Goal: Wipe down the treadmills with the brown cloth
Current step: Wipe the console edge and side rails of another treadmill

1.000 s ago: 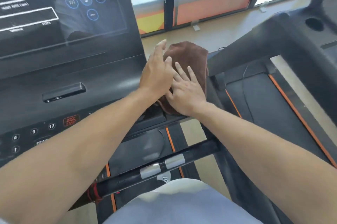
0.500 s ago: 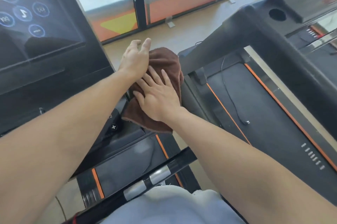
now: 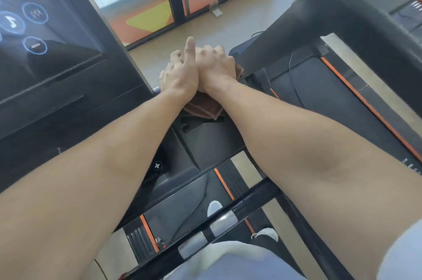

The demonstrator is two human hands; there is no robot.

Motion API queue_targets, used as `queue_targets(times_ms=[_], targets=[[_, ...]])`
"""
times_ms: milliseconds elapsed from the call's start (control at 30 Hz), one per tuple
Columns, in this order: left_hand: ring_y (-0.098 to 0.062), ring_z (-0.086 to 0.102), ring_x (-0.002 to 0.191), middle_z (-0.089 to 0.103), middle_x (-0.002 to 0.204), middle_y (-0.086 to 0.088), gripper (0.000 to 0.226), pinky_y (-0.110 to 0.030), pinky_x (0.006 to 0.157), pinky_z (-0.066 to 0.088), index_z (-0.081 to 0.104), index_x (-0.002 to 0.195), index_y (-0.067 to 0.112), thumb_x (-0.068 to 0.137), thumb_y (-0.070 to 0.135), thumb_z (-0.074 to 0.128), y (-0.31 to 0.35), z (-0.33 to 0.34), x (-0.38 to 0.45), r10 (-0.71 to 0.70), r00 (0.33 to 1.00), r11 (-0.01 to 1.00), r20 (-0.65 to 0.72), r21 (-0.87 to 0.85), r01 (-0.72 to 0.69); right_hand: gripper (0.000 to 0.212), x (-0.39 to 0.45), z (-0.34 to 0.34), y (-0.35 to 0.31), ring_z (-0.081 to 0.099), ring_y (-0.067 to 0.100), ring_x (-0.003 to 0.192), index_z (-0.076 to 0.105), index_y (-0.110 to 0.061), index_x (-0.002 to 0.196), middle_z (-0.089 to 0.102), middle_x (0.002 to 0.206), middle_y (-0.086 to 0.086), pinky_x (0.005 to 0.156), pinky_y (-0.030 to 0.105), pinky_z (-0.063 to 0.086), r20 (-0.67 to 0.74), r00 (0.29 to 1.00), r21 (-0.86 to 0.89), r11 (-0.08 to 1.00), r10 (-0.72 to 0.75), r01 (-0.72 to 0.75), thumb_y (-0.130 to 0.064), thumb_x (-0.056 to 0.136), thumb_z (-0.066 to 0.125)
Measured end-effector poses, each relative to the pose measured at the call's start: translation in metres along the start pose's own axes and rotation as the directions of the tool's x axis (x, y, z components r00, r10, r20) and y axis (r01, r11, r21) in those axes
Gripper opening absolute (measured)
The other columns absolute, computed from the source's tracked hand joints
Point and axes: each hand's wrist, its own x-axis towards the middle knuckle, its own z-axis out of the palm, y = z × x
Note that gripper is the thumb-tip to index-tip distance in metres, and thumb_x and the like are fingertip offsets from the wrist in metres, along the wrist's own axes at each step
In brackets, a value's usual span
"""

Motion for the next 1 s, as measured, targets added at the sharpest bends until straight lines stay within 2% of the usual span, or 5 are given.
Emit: queue_targets(times_ms=[133,333,533,700,1000], targets=[[-0.013,-0.003,0.158,0.014,0.171,0.007,0.074,-0.043,0.127,-0.010,0.008,0.164,0.029,0.101,0.067,0.000,-0.010,0.009,-0.009,0.244,0.969,0.923,0.045,0.295,-0.247,0.040,0.010,-0.007,0.019,0.055,0.028,0.124,0.061,-0.031,0.127,0.062,0.131,-0.001,0.085,0.040,0.037,0.078,0.996,0.157,0.986,0.035,-0.047,-0.052,0.102,0.038],[-0.012,-0.020,0.155,-0.012,0.171,0.005,0.081,-0.047,0.124,-0.018,-0.014,0.162,0.022,0.099,0.071,-0.002,-0.025,0.020,-0.023,0.510,0.811,0.617,0.287,0.535,-0.577,0.072,-0.027,-0.002,0.069,0.049,0.026,0.139,0.033,-0.047,0.156,0.050,0.155,-0.003,0.115,0.048,0.039,0.209,0.975,0.480,0.861,0.076,-0.170,-0.079,0.092,0.037],[-0.012,-0.027,0.153,-0.024,0.168,0.001,0.089,-0.044,0.125,-0.017,-0.020,0.160,0.015,0.098,0.074,0.004,-0.016,0.057,-0.065,0.538,0.751,0.549,0.383,0.516,-0.657,0.071,-0.083,0.007,0.112,0.066,0.016,0.115,0.071,-0.039,0.128,0.072,0.124,-0.007,0.110,0.041,0.047,0.331,0.937,0.642,0.702,0.109,-0.308,-0.088,0.087,0.041],[-0.018,-0.030,0.152,-0.022,0.169,-0.002,0.089,-0.044,0.125,-0.018,-0.014,0.162,0.016,0.098,0.075,0.005,-0.019,0.093,-0.115,0.575,0.705,0.439,0.414,0.571,-0.694,0.070,-0.149,0.015,0.148,0.077,0.014,0.095,0.074,-0.033,0.122,0.079,0.109,-0.002,0.087,0.031,0.061,0.435,0.896,0.750,0.515,0.086,-0.414,-0.085,0.090,0.040],[-0.018,-0.034,0.150,-0.030,0.166,-0.005,0.094,-0.042,0.126,-0.014,-0.019,0.160,0.011,0.094,0.076,0.002,-0.057,0.161,-0.262,0.564,0.726,0.533,0.394,0.498,-0.684,0.063,-0.300,0.018,0.204,0.066,0.014,0.116,0.075,-0.043,0.117,0.072,0.118,-0.014,0.103,0.031,0.049,0.447,0.886,0.701,0.568,0.120,-0.431,-0.088,0.086,0.045]])
